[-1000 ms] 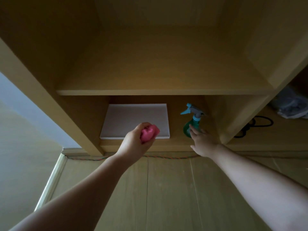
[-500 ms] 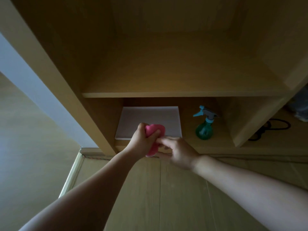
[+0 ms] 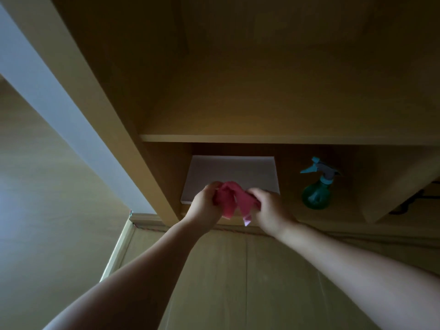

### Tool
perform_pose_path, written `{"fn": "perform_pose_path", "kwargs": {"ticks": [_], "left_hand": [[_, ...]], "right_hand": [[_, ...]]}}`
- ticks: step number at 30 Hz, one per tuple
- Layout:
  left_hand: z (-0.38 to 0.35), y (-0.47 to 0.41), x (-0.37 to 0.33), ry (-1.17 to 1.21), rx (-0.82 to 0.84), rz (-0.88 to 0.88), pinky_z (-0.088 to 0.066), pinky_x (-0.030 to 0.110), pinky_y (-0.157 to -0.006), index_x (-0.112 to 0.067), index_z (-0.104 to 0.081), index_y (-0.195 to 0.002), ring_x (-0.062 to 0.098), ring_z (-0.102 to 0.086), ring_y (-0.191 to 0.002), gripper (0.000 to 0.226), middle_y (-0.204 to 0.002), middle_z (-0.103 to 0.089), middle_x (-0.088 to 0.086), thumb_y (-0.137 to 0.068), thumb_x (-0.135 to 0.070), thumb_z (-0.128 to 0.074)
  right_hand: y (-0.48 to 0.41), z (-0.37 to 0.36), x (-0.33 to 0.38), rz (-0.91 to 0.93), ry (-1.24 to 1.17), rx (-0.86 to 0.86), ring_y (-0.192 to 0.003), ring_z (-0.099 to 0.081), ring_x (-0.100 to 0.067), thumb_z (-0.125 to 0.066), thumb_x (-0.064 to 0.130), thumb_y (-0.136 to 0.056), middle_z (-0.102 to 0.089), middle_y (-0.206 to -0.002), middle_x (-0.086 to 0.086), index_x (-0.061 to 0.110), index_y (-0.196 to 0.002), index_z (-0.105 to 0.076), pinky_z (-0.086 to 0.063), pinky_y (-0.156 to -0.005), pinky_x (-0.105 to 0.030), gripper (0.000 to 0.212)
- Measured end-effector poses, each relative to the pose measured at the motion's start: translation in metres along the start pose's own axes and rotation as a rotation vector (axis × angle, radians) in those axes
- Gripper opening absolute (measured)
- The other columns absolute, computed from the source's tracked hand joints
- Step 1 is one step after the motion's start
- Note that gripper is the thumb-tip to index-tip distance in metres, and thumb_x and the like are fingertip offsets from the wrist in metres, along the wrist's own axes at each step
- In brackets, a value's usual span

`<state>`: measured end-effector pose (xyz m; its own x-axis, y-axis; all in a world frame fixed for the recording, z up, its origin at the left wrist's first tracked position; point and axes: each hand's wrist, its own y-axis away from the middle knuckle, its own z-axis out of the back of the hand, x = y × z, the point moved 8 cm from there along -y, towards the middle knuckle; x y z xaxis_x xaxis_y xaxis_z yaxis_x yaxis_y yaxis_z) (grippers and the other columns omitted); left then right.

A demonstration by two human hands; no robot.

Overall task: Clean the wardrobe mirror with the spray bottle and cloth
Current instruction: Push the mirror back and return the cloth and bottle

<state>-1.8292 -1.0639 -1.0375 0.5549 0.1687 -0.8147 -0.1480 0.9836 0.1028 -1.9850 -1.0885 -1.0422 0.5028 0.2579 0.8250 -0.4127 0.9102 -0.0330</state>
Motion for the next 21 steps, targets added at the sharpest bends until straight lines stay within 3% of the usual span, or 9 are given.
{"fn": "perform_pose_path", "kwargs": {"ticks": [3, 5, 7, 11, 17, 19, 21], "left_hand": [[0.010, -0.022, 0.017, -0.097, -0.060, 0.019, -0.043, 0.019, -0.069, -0.015, -0.054, -0.125, 0.014, -0.059, -0.085, 0.041, -0.098, -0.065, -0.001, -0.084, -0.006, -0.051], [0.014, -0.038, 0.027, -0.139, -0.075, 0.026, -0.047, 0.027, -0.068, -0.015, -0.055, -0.118, 0.020, -0.061, -0.084, 0.036, -0.096, -0.066, 0.004, -0.085, -0.004, -0.049], [0.013, -0.056, 0.035, -0.202, -0.068, 0.021, -0.047, 0.031, -0.063, -0.014, -0.058, -0.106, 0.025, -0.060, -0.078, 0.027, -0.088, -0.064, 0.008, -0.085, -0.002, -0.046], [0.006, -0.089, 0.048, -0.314, -0.070, -0.018, -0.031, 0.020, -0.064, -0.007, -0.068, -0.094, 0.020, -0.054, -0.084, 0.027, -0.091, -0.060, 0.006, -0.086, 0.006, -0.046], [-0.006, -0.127, 0.060, -0.319, -0.046, -0.013, -0.035, 0.020, -0.084, 0.001, -0.068, -0.105, 0.032, -0.054, -0.113, 0.025, -0.119, -0.060, 0.018, -0.088, 0.006, -0.050], [-0.011, -0.135, 0.062, -0.349, -0.019, -0.001, -0.039, 0.028, -0.095, 0.005, -0.062, -0.116, 0.036, -0.050, -0.121, 0.029, -0.129, -0.055, 0.023, -0.092, 0.005, -0.047], [-0.018, -0.142, 0.063, -0.441, 0.033, -0.012, -0.031, 0.032, -0.106, 0.005, -0.054, -0.128, 0.035, -0.040, -0.132, 0.035, -0.143, -0.044, 0.023, -0.093, 0.002, -0.046]], "right_hand": [[-0.021, 0.011, -0.014, -0.056, 0.130, -0.065, -0.065, -0.064, -0.010, -0.066, 0.006, -0.088, -0.063, -0.082, 0.000, 0.017, -0.097, -0.052, -0.055, -0.053, -0.028, 0.020], [-0.037, 0.013, -0.022, -0.089, 0.215, -0.072, -0.068, -0.063, -0.013, -0.058, 0.003, -0.091, -0.060, -0.083, 0.000, 0.019, -0.091, -0.050, -0.054, -0.052, -0.026, 0.018], [-0.052, 0.009, -0.033, -0.119, 0.247, -0.048, -0.079, -0.065, -0.020, -0.049, 0.004, -0.096, -0.060, -0.090, -0.002, 0.018, -0.088, -0.057, -0.056, -0.062, -0.032, 0.018], [-0.079, -0.001, -0.058, -0.188, 0.361, 0.006, -0.109, -0.057, -0.024, -0.044, 0.003, -0.098, -0.057, -0.118, -0.005, 0.014, -0.114, -0.066, -0.048, -0.088, -0.028, 0.030], [-0.114, -0.007, -0.076, -0.133, 0.483, 0.030, -0.113, -0.057, -0.028, -0.051, 0.000, -0.092, -0.057, -0.125, -0.013, 0.005, -0.112, -0.070, -0.039, -0.093, -0.026, 0.028], [-0.121, -0.013, -0.084, -0.140, 0.541, 0.076, -0.123, -0.050, -0.028, -0.050, 0.001, -0.091, -0.048, -0.138, -0.013, 0.004, -0.118, -0.065, -0.036, -0.099, -0.024, 0.031], [-0.126, -0.019, -0.091, -0.152, 0.635, 0.137, -0.140, -0.032, -0.028, -0.051, 0.003, -0.091, -0.027, -0.155, -0.014, 0.004, -0.129, -0.056, -0.031, -0.106, -0.026, 0.038]]}}
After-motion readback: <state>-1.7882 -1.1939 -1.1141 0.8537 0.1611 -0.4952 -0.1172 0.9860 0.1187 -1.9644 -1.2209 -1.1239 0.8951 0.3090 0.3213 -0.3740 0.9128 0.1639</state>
